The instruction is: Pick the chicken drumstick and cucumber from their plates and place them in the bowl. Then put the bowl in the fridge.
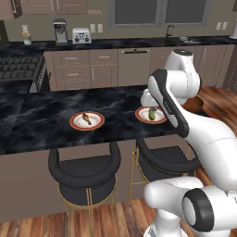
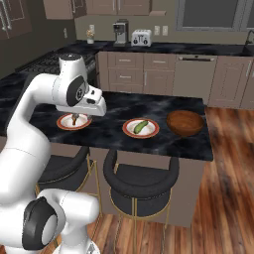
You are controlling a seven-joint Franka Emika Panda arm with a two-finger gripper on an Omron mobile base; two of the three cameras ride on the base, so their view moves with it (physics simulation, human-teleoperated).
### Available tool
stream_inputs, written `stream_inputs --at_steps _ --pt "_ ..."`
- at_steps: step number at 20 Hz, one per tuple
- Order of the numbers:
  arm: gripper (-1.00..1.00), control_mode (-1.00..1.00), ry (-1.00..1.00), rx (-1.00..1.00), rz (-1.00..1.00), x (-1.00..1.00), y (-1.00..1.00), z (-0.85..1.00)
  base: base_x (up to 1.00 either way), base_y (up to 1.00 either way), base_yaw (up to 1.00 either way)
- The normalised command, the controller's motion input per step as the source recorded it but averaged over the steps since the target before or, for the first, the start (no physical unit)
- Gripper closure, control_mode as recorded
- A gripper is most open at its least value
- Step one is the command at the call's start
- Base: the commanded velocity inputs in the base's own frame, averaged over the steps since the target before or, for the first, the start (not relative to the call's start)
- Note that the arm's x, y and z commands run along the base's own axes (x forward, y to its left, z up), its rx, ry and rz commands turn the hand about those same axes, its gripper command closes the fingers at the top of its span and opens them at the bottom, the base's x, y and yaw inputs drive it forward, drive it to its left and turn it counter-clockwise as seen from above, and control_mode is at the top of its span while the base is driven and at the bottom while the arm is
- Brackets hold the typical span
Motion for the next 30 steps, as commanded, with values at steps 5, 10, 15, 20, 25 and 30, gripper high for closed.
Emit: stream_inputs --at_steps 5,10,15,20,25,30 --pt "-1.0 1.0 0.0 0.0 0.0 0.0 0.0 0.0 0.0 0.0 0.0" --pt "-1.0 1.0 0.0 0.0 0.0 0.0 0.0 0.0 0.0 0.0 0.0" --pt "-1.0 1.0 0.0 0.0 0.0 0.0 0.0 0.0 0.45 0.1 -0.06" --pt "-1.0 1.0 0.0 0.0 0.0 0.0 0.0 0.0 0.71 0.2 -0.08" --pt "-1.0 1.0 0.0 0.0 0.0 0.0 0.0 0.0 0.64 0.2 -0.03" --pt "-1.0 1.0 0.0 0.0 0.0 0.0 0.0 0.0 0.74 0.2 0.0"
